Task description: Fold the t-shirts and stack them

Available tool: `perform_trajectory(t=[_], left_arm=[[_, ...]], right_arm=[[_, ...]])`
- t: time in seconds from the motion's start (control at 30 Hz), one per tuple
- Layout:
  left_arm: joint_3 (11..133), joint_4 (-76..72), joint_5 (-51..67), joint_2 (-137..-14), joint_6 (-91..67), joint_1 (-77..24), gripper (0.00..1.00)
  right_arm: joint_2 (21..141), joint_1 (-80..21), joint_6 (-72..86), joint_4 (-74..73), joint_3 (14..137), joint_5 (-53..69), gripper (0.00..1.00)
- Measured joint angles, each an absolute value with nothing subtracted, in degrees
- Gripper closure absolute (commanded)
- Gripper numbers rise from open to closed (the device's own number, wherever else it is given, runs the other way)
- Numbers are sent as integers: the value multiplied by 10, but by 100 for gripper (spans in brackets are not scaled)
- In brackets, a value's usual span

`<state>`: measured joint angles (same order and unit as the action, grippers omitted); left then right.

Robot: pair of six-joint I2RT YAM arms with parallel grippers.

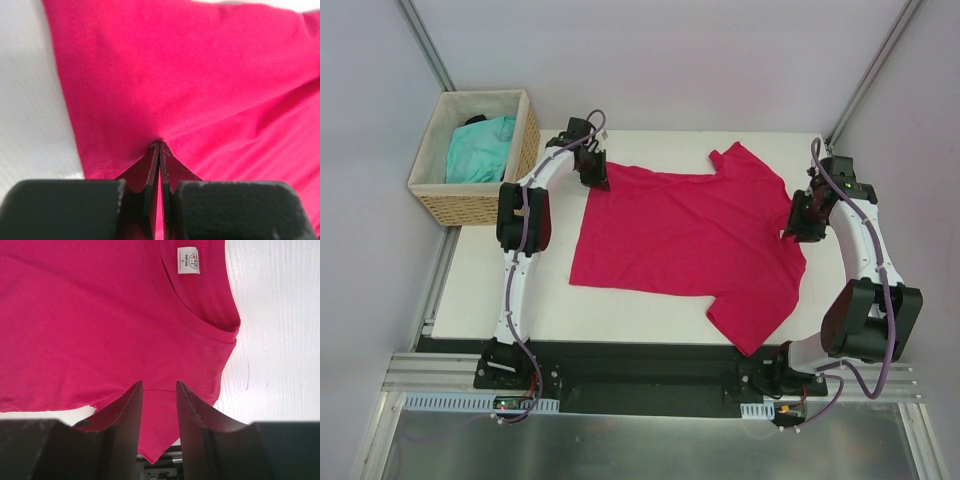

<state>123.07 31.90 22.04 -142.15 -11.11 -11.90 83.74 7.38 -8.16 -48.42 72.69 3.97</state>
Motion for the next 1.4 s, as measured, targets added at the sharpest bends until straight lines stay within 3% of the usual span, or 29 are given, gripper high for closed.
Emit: perform_trajectory(t=[1.03, 1.07, 1.13, 1.2, 1.4], left_arm=[[1227, 345, 7, -1406, -146, -93, 100], [1227, 347, 7, -1406, -146, -93, 96], [1227, 348, 8, -1406, -146, -93, 70], [1227, 349, 13, -1405, -145, -93, 56], [1220, 359, 43, -1390, -140, -93, 48]], right_arm=[[869, 39, -82, -533, 791, 54, 64], [871, 38, -82, -534, 791, 55, 64], [871, 38, -82, -535, 792, 55, 63], [871, 37, -82, -534, 794, 55, 63], [877, 36, -84, -525, 808, 61, 63]])
